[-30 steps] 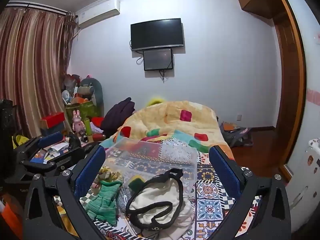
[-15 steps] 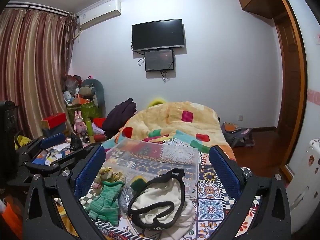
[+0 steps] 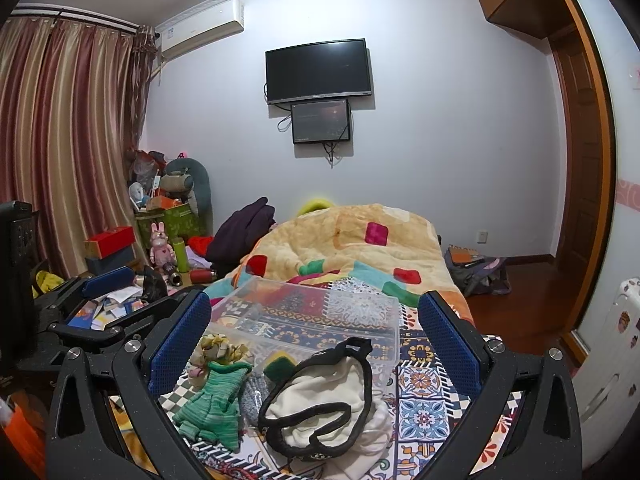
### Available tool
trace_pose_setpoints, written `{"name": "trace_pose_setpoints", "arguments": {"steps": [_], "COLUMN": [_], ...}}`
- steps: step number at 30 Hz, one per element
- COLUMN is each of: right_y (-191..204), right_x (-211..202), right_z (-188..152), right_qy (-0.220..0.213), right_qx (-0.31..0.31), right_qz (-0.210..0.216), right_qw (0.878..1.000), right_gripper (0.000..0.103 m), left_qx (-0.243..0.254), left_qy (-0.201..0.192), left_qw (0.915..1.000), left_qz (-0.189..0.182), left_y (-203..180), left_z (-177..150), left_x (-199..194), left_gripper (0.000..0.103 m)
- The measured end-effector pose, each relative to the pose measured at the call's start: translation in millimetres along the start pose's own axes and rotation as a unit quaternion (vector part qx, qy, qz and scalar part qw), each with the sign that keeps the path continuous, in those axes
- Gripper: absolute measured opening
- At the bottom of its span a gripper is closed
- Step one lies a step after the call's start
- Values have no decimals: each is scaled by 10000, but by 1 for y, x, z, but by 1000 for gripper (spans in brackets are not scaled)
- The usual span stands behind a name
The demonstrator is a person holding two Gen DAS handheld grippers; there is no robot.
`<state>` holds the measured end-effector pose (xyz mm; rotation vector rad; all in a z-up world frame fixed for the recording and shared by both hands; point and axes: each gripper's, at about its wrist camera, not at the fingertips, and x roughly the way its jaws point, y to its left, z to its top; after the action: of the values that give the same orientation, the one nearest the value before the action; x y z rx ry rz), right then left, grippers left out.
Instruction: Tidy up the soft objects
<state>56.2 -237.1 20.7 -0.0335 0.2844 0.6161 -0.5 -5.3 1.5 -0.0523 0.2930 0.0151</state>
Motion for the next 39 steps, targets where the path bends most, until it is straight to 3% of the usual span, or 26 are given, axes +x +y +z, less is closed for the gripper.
{"name": "trace_pose_setpoints", "arguments": {"steps": [39], "right_y": [5], "right_x": [-2], "right_z": [1], "right_qy": [-35], "right_qx": [-14], "right_qz": [45], "right_qw": [10000], "right_gripper": [103], "left_qx": [-51], "left_qy": [3], "left_qw": [10000], "left_qz": [4], "left_y": [-2], "left_z": [3], "left_x": [-1], "left_gripper": [103]}}
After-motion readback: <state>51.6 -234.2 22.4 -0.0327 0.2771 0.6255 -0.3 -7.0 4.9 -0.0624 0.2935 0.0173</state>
